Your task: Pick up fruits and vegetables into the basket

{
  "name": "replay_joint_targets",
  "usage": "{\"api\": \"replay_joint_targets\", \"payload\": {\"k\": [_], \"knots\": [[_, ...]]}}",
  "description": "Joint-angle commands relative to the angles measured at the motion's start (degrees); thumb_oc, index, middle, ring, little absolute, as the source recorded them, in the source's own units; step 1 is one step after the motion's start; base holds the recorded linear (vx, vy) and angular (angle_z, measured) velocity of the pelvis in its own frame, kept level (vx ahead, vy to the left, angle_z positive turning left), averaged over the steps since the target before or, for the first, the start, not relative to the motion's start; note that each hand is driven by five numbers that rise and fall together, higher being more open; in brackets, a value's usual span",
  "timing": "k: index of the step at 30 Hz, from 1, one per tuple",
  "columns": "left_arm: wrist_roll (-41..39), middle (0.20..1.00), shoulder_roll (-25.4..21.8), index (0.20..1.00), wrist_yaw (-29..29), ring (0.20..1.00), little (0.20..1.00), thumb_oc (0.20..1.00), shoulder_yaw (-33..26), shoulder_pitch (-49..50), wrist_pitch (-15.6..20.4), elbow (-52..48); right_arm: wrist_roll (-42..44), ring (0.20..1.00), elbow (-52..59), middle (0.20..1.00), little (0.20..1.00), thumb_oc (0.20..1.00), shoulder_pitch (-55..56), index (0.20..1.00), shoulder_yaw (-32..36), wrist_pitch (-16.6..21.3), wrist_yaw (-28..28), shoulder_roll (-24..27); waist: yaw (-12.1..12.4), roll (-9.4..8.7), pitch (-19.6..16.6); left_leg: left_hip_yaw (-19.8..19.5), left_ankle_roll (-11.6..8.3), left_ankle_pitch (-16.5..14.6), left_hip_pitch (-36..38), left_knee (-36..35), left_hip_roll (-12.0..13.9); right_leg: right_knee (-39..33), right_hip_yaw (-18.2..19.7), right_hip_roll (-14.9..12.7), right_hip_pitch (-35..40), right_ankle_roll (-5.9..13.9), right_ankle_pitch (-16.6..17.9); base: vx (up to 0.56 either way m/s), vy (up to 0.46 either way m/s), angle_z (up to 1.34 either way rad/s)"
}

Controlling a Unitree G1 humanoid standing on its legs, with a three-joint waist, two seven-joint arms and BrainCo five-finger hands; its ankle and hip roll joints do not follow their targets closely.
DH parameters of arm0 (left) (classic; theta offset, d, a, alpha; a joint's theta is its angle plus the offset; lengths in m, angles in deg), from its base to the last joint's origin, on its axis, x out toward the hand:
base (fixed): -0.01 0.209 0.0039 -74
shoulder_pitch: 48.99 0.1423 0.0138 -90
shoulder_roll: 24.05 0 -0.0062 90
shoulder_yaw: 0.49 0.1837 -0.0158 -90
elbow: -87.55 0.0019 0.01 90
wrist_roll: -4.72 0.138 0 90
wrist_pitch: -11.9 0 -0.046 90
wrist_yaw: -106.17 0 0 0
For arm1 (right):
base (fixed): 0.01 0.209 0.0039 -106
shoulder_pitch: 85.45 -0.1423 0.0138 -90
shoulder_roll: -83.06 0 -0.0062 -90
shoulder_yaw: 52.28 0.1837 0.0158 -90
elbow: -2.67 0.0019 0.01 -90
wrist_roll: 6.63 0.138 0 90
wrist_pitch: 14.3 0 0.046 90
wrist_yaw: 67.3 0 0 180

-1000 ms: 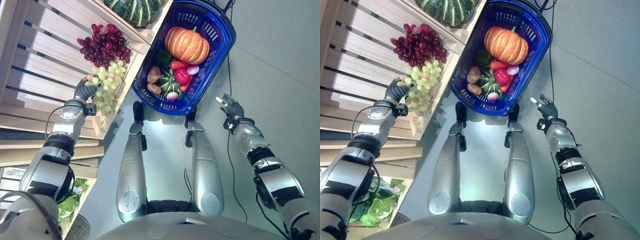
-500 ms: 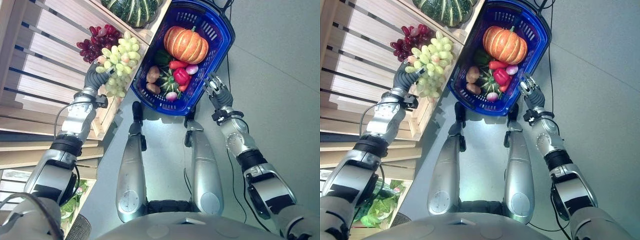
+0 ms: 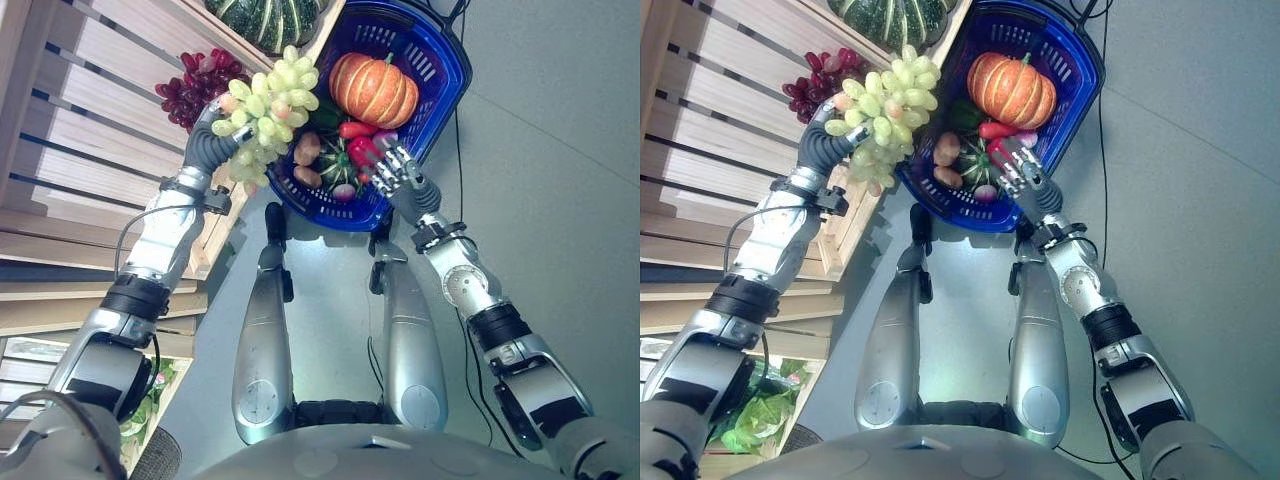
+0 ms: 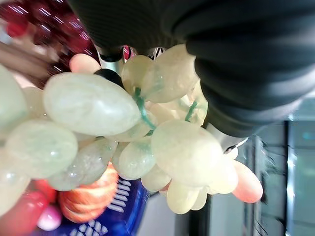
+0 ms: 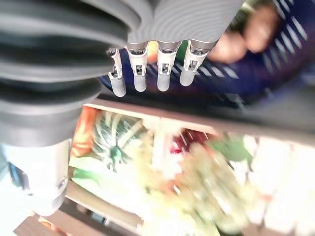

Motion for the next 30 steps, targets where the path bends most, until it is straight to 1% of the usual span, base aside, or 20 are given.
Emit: {"api": "replay_joint_targets", "payload": {"k": [1,2,4,8,10,14,15,16,20,24,26,30], "knots": [[0.99,0.200,-0.38,0.200,-1.85,0.200,0.200,0.200,-0.70,-1.26,5.91,-6.49,7.65,1.000,6.01,1.000,1.000,1.000,2.72,1.000,-0.14,-3.52,-5.98,-1.55,0.04,-0.35,-0.78,2.65,4.13,-3.51,-0.73,2.79,-4.66,-2.55,-4.59,1.43,4.79,-1.72,-1.73,0.00,0.000,0.00],[1.84,0.200,-0.11,0.200,-2.12,0.200,0.200,0.200,-0.16,-1.32,6.08,-7.63,9.23,1.000,6.37,1.000,1.000,1.000,2.76,1.000,-0.90,-4.58,-6.80,-1.87,0.14,-0.43,-0.78,2.63,4.12,-3.44,-0.63,2.57,-4.64,-2.82,-4.69,1.38,4.95,-1.68,-1.62,0.00,0.000,0.00],[2.11,0.200,-0.10,0.200,-2.57,0.200,0.200,0.200,0.62,-1.49,5.61,-9.48,10.67,1.000,7.16,1.000,1.000,1.000,2.74,1.000,-1.75,-5.21,-7.16,-2.28,0.22,-0.46,-0.78,2.54,4.16,-3.22,-0.55,2.25,-4.70,-3.02,-4.67,1.47,4.99,-1.64,-1.40,0.00,-0.008,0.02],[2.59,0.200,-0.63,0.200,-3.12,0.200,0.200,0.200,1.90,-1.50,6.40,-11.84,11.34,1.000,8.22,1.000,1.000,1.000,3.01,1.000,-3.08,-5.85,-8.39,-2.10,0.27,-0.58,-0.78,2.52,4.18,-3.01,-0.55,1.97,-4.70,-3.46,-4.78,1.45,5.10,-1.57,-1.09,0.00,-0.020,0.05],[2.01,0.200,-0.78,0.200,-4.64,0.200,0.200,0.200,2.47,-1.90,6.73,-13.08,11.48,1.000,8.53,1.000,1.000,1.000,2.87,1.000,-3.91,-6.22,-9.06,-1.90,0.34,-0.67,-0.78,2.48,4.14,-2.94,-0.58,2.03,-4.71,-3.55,-4.83,1.42,5.18,-1.55,-0.97,0.00,-0.022,0.04],[1.64,0.200,-0.74,0.200,-5.56,0.200,0.200,0.200,2.79,-2.18,6.64,-13.70,11.79,1.000,8.57,1.000,1.000,1.000,2.70,1.000,-4.27,-6.55,-9.48,-1.80,0.38,-0.71,-0.78,2.47,4.14,-2.89,-0.56,1.96,-4.69,-3.61,-4.89,1.39,5.19,-1.51,-0.90,0.00,0.000,0.00],[2.04,0.200,-0.89,0.200,-8.24,0.200,0.200,0.200,4.41,-2.94,4.77,-14.77,12.78,1.000,9.32,1.000,1.000,1.000,2.10,1.000,-4.92,-6.81,-10.66,-1.29,0.38,-0.78,-0.78,2.40,4.12,-2.74,-0.72,1.91,-4.76,-3.82,-5.04,1.27,5.11,-1.34,-0.61,0.00,0.000,0.00],[2.29,0.200,-1.09,0.200,-8.66,0.200,0.200,0.200,5.25,-3.22,3.81,-15.25,13.06,1.000,9.66,1.000,1.000,1.000,1.90,1.000,-5.14,-6.67,-11.02,-1.20,0.34,-0.81,-0.78,2.41,4.10,-2.68,-0.82,1.97,-4.80,-3.86,-5.05,1.29,5.07,-1.29,-0.49,0.00,0.000,0.00],[0.65,0.200,-1.83,0.200,-11.59,0.200,0.200,0.200,7.25,-3.72,2.84,-15.11,15.30,1.000,11.31,1.000,1.000,1.000,1.26,1.000,-6.10,-6.98,-12.25,-0.27,0.17,-0.87,-0.78,2.40,4.11,-2.57,-0.94,2.01,-4.77,-3.94,-4.96,1.37,4.91,-1.14,-0.24,0.00,0.000,0.00],[0.87,0.200,-2.07,0.200,-13.36,0.200,0.200,0.200,8.88,-4.43,1.18,-15.19,16.50,1.000,11.62,1.000,1.000,1.000,0.49,1.000,-6.55,-7.02,-12.58,-0.09,0.12,-0.87,-0.78,2.47,4.14,-2.56,-0.94,2.04,-4.66,-3.98,-4.96,1.36,4.86,-1.03,-0.07,0.00,0.000,0.00],[1.49,0.200,-2.43,0.200,-14.20,0.200,0.200,0.200,9.99,-4.99,-0.28,-15.23,17.25,1.000,11.82,1.000,1.000,1.000,0.01,1.000,-6.72,-6.67,-13.02,0.21,0.13,-0.87,-0.78,2.48,4.14,-2.56,-0.77,1.98,-4.72,-4.12,-5.04,1.30,5.04,-0.88,0.05,0.00,0.000,0.00],[1.37,0.200,-2.84,0.200,-15.18,0.200,0.200,0.200,11.13,-5.57,-1.57,-14.62,18.37,1.000,12.24,1.000,1.000,1.000,-0.66,1.000,-6.71,-5.66,-13.55,0.79,0.12,-0.93,-0.78,2.44,4.17,-2.51,-0.60,1.84,-4.85,-4.36,-5.15,1.30,5.19,-0.72,0.27,0.00,0.000,0.00]]}}
